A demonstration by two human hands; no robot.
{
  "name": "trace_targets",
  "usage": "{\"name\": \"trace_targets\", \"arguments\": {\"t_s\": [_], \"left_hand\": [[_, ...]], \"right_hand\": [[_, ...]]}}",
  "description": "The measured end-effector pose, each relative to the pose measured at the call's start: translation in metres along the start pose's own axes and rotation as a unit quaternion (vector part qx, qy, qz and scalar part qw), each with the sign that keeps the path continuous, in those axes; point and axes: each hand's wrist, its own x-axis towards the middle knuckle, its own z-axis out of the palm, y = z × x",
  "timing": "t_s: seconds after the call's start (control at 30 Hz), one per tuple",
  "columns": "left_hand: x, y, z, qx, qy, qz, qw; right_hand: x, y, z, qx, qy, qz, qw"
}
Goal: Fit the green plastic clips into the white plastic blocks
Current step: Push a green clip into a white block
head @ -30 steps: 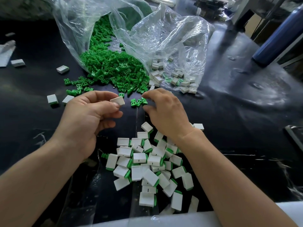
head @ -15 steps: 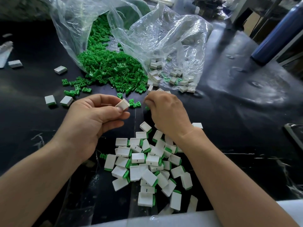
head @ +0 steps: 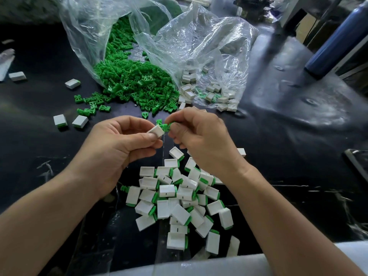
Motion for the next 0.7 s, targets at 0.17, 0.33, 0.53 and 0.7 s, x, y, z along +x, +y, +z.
{"name": "trace_targets", "arguments": {"t_s": [0.17,0.33,0.53,0.7], "left_hand": [[-0.0011,-0.0011,-0.0004,0.014,-0.005,0.005,1.000],[-0.0016,-0.0015,-0.0006,0.029,-0.007,0.006,1.000],[-0.0020,-0.0016,-0.0012,0.040,-0.007,0.010,0.999],[-0.0023,-0.0020,-0.0012,0.040,-0.013,0.017,0.999]], "right_hand": [[-0.0006,0.0016,0.0008,-0.028,-0.007,-0.016,0.999],[-0.0014,0.0021,0.0009,-0.040,-0.002,-0.025,0.999],[-0.0023,0.0004,0.0003,-0.007,-0.032,0.003,0.999],[-0.0027,-0.0038,-0.0027,-0.028,-0.058,0.037,0.997]]}}
